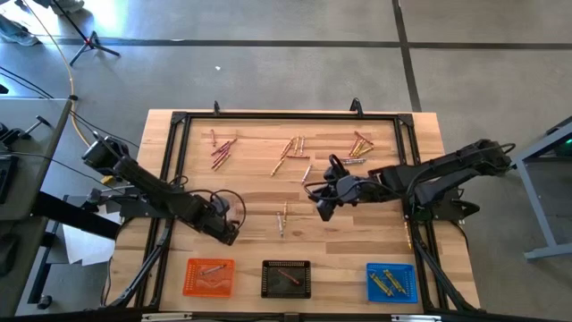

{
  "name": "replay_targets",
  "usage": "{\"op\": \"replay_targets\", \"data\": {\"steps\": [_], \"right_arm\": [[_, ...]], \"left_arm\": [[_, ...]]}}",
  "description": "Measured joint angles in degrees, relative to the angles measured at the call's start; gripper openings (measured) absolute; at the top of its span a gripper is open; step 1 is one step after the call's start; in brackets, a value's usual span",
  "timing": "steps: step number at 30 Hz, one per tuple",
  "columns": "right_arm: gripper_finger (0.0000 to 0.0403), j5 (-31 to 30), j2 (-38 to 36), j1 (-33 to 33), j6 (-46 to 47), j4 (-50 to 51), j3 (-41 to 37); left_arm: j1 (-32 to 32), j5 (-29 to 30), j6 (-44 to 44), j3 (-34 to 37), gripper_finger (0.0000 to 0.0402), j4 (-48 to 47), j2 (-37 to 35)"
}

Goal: Sort crayons
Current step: Put the gray crayon into the orange bin

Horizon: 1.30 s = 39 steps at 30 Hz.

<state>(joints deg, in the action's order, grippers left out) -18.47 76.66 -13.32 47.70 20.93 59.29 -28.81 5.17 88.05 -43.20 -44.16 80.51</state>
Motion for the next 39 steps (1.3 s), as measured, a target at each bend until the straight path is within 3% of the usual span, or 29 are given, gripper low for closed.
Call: {"op": "replay_targets", "data": {"steps": [20,29,39], "right_arm": [[0.0089,0.7,0.0,1.1,0.5,0.0,0.0],[0.0089,1.1,0.0,1.1,0.5,-0.2,0.0],[0.0089,1.1,0.0,1.1,0.5,-0.2,0.0]], "left_arm": [[-1.3,0.3,3.4,7.6,0.008,13.9,0.2],[-1.3,-0.4,3.4,7.3,0.008,13.6,5.6],[-1.2,-1.9,1.5,6.7,0.0005,14.3,2.8]]}}
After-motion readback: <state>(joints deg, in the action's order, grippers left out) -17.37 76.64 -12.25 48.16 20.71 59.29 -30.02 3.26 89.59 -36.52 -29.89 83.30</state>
